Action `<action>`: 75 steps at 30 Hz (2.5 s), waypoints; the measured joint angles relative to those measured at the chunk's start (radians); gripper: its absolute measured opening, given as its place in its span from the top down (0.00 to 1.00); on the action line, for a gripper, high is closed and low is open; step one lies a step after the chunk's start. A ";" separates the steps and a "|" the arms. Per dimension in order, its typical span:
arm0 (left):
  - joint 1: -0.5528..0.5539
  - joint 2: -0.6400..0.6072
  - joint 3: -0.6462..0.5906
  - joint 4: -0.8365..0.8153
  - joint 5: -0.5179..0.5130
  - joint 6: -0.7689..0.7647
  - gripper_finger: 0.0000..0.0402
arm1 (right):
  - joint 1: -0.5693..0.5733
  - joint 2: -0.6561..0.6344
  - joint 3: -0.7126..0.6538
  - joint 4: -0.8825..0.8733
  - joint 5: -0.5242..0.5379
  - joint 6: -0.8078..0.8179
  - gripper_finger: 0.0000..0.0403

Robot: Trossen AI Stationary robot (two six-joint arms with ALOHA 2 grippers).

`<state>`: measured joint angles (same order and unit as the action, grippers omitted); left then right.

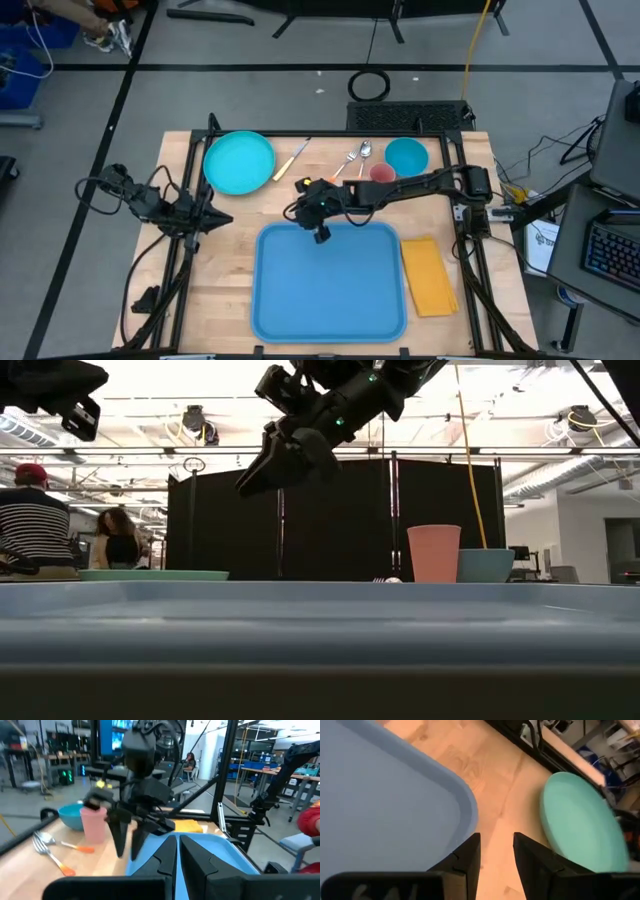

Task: Set up tray
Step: Put the light blue plate on the blue tray

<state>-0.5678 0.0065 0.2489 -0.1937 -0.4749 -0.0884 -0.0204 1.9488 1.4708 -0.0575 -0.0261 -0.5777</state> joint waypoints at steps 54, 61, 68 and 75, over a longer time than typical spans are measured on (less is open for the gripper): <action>0.384 0.553 0.002 -0.063 -0.130 -0.525 0.94 | -0.013 -0.782 -1.260 1.103 0.026 0.406 0.79; 0.579 0.676 0.005 -0.106 0.021 -0.533 0.82 | -0.013 -0.781 -1.260 1.115 0.029 0.378 0.79; 0.687 0.715 0.010 -0.051 0.182 -0.350 0.58 | -0.013 -0.781 -1.260 1.123 0.030 0.375 0.79; 0.726 0.840 0.139 -0.220 0.223 -0.275 0.47 | -0.014 -0.781 -1.260 1.123 0.035 0.375 0.79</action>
<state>0.1582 0.8463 0.3879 -0.4138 -0.2517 -0.3631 -0.0339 1.1675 0.2104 1.0653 0.0088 -0.2028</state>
